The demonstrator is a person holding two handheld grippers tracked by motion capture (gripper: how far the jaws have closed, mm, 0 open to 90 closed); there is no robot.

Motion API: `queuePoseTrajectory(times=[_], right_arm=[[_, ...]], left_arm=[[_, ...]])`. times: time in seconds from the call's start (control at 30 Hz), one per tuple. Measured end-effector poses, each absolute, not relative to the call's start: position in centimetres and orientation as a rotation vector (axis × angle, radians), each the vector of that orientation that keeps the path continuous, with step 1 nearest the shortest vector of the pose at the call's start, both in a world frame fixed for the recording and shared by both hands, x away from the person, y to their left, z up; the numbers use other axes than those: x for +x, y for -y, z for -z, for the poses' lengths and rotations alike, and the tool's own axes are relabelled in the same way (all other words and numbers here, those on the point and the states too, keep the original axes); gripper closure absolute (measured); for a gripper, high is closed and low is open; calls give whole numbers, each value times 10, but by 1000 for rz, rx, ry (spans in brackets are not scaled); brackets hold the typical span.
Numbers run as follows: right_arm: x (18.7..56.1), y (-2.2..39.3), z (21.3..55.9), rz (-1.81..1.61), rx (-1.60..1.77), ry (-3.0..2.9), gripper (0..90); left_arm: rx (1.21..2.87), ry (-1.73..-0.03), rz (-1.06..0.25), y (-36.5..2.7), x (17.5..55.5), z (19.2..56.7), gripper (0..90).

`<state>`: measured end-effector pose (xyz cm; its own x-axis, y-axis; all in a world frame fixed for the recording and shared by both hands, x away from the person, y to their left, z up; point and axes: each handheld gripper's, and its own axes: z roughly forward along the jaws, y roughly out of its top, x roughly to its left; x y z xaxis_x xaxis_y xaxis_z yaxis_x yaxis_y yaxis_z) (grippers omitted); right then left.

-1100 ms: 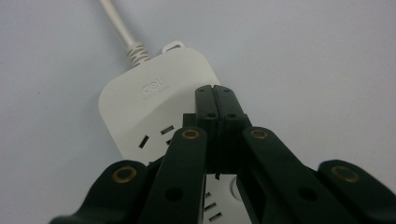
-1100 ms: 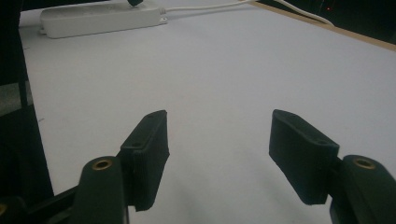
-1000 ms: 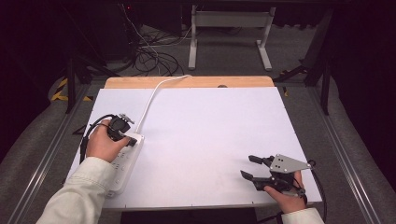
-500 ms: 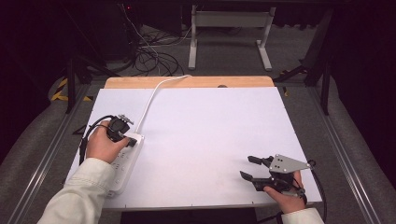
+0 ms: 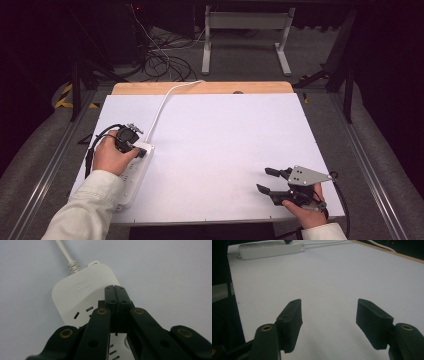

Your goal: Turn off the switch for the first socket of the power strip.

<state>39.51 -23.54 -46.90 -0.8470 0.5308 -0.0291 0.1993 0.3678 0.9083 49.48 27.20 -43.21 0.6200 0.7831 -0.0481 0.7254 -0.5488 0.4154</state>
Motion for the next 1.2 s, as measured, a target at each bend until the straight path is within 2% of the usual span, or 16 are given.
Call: queuePoseTrajectory(times=[0.97, 1.2], right_arm=[[394, 235, 469, -1472, 637, -2324, 377], [393, 235, 469, -1467, 636, -2324, 377]], left_arm=[[2463, -1199, -266, -268, 491, 433, 900], [2457, -1214, -240, -269, 491, 433, 900]])
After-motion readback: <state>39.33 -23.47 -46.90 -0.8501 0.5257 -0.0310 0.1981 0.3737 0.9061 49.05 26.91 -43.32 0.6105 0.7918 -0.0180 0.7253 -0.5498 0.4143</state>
